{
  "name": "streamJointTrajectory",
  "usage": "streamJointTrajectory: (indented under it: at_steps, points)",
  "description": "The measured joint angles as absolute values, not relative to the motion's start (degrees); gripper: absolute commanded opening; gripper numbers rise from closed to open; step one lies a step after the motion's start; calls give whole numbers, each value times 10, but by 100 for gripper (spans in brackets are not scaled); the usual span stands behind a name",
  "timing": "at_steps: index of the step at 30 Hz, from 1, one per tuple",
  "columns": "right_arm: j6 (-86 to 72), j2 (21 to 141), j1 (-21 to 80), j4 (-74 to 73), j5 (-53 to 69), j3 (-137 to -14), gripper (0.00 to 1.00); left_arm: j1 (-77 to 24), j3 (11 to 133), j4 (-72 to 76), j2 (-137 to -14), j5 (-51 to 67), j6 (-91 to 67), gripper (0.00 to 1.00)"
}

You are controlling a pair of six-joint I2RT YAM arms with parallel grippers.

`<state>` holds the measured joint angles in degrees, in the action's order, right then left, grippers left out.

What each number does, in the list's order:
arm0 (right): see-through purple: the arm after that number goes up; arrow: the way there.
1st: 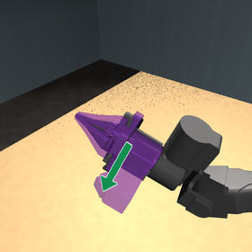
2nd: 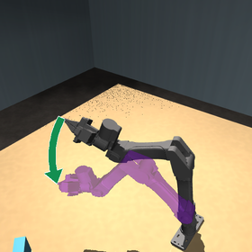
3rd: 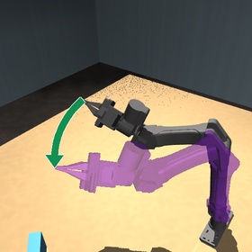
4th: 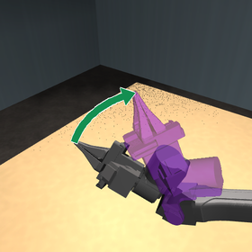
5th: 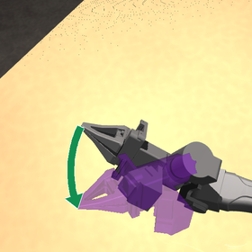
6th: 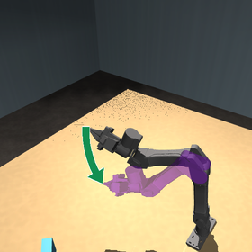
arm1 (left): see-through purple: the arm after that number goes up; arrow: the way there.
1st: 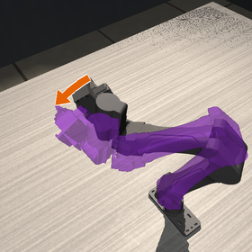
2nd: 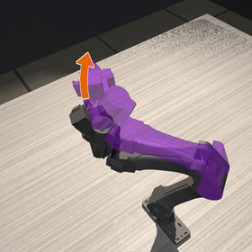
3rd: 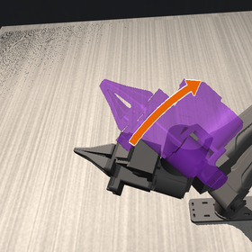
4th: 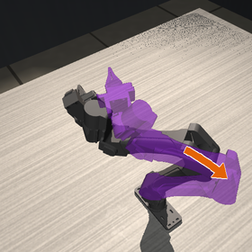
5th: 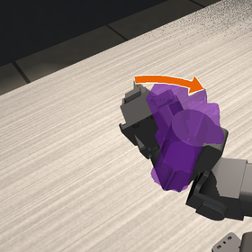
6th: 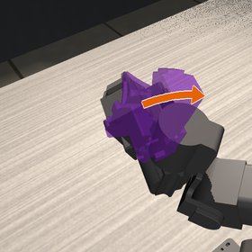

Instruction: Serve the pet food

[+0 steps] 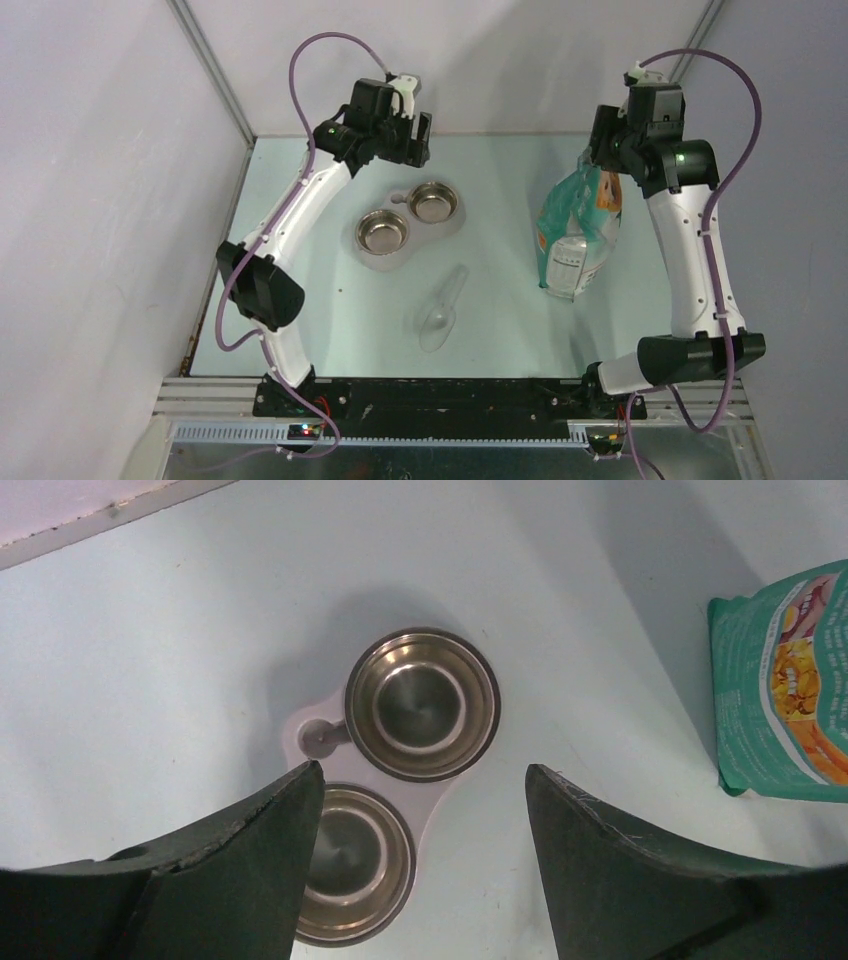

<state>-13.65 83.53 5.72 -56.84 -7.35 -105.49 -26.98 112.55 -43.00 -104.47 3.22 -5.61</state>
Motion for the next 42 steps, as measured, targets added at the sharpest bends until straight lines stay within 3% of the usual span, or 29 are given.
streamJointTrajectory:
  at_steps: [1,3,4,19,28,35,37,38,40,42]
  points:
    - [-132,830,58,-574,-75,-1049,35,-270,1125,-432,-1044,30,-56,81]
    - [-124,816,58,-588,-76,-1034,1,-270,1120,-434,-1039,23,-56,81]
    - [-120,810,59,-595,-74,-1029,0,-270,1116,-435,-1034,21,-56,81]
    - [-160,824,127,-553,118,-1021,0,-271,1117,-431,-997,94,-66,81]
    - [-211,846,142,-503,122,-1020,0,-272,1187,-421,-1027,164,-65,76]
    - [-246,870,126,-479,119,-1033,0,-292,1199,-411,-1070,248,-65,78]
    - [-248,882,123,-476,125,-1044,19,-297,1199,-410,-1075,262,-65,78]
    - [-249,885,121,-472,133,-1045,38,-300,1199,-409,-1076,268,-65,79]
    - [-253,885,114,-447,168,-1044,58,-303,1199,-400,-1076,280,-67,81]
    - [-253,873,103,-404,212,-1040,67,-303,1199,-375,-1075,280,-83,86]
